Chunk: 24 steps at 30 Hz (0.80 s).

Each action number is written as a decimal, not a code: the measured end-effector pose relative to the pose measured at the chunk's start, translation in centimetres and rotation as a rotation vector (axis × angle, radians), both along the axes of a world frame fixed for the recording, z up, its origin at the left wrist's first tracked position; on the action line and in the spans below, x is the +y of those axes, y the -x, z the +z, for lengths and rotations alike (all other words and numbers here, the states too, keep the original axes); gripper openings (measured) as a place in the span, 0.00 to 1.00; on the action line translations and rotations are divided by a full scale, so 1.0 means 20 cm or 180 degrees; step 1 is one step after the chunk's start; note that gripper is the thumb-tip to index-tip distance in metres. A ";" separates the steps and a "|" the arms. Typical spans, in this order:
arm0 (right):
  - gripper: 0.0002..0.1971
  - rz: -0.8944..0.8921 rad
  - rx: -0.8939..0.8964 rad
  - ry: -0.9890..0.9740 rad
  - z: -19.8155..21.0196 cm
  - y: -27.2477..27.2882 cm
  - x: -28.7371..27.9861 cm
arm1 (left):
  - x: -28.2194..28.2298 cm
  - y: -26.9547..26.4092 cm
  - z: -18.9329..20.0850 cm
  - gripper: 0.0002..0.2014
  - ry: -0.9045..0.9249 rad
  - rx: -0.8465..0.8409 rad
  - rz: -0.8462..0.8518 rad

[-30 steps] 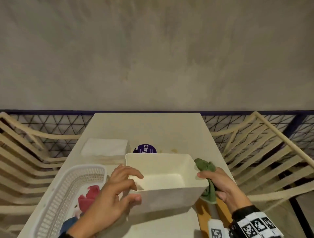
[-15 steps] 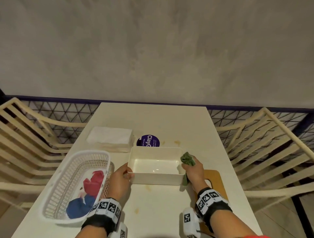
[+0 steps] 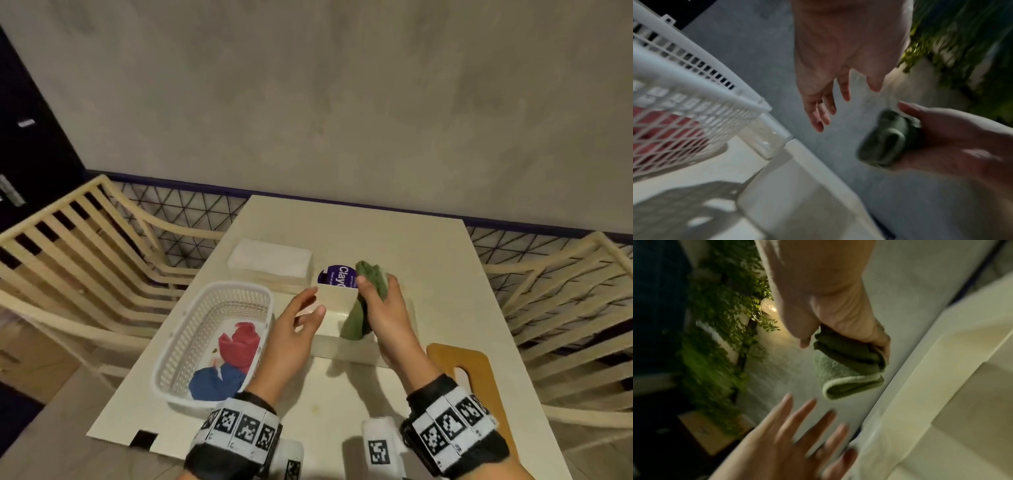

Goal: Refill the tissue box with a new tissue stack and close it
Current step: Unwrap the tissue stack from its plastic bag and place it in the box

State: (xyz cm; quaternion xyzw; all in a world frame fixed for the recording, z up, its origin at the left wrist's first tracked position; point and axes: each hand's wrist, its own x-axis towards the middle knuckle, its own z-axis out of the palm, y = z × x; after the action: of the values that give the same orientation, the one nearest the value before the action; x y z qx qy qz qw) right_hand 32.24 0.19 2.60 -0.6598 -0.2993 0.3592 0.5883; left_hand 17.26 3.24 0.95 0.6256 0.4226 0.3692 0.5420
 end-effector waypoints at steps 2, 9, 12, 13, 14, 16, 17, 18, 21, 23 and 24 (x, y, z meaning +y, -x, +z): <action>0.23 0.0661 0.0282 -0.0039 0.06 0.20 0.10 | 0.03 0.08 0.10 0.20 -0.0280 -0.0128 0.0170; 0.09 0.1330 -0.1368 -0.0234 0.13 0.63 0.34 | 0.27 0.58 0.16 0.22 -0.0622 0.0607 0.0907; 0.10 0.1618 -0.2072 0.0349 -0.03 0.78 0.40 | 0.35 0.71 0.07 0.23 -0.0198 0.1890 0.0259; 0.09 0.1903 -0.2332 0.0706 -0.09 0.81 0.41 | 0.36 0.75 0.04 0.24 0.0028 0.2339 -0.0138; 0.08 0.2185 -0.2555 0.1000 -0.14 0.83 0.42 | 0.37 0.78 0.01 0.25 0.0229 0.2641 -0.0454; 0.06 0.2481 -0.2724 0.1200 -0.18 0.83 0.44 | 0.41 0.84 -0.01 0.27 0.0498 0.2751 -0.0695; 0.07 0.2497 -0.2671 0.1167 -0.19 0.82 0.45 | 0.44 0.86 -0.02 0.27 0.0522 0.2712 -0.0717; 0.08 0.2448 -0.2617 0.1117 -0.18 0.80 0.47 | 0.48 0.87 -0.02 0.26 0.0486 0.2706 -0.0748; 0.08 0.2000 -0.2446 0.0970 -0.15 0.72 0.53 | 0.61 0.82 0.00 0.23 0.0294 0.2718 -0.0782; 0.08 0.1662 -0.2251 0.0940 -0.13 0.65 0.59 | 0.72 0.75 0.03 0.22 0.0244 0.2648 -0.0765; 0.08 0.1506 -0.2139 0.0958 -0.12 0.60 0.63 | 0.78 0.70 0.05 0.22 0.0239 0.2634 -0.0755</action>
State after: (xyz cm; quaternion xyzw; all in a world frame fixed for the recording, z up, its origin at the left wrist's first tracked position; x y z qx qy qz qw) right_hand 20.16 12.79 0.28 -0.7317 -0.5613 0.2892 0.2570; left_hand 3.21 18.84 1.98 0.7450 0.5426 0.0068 0.3879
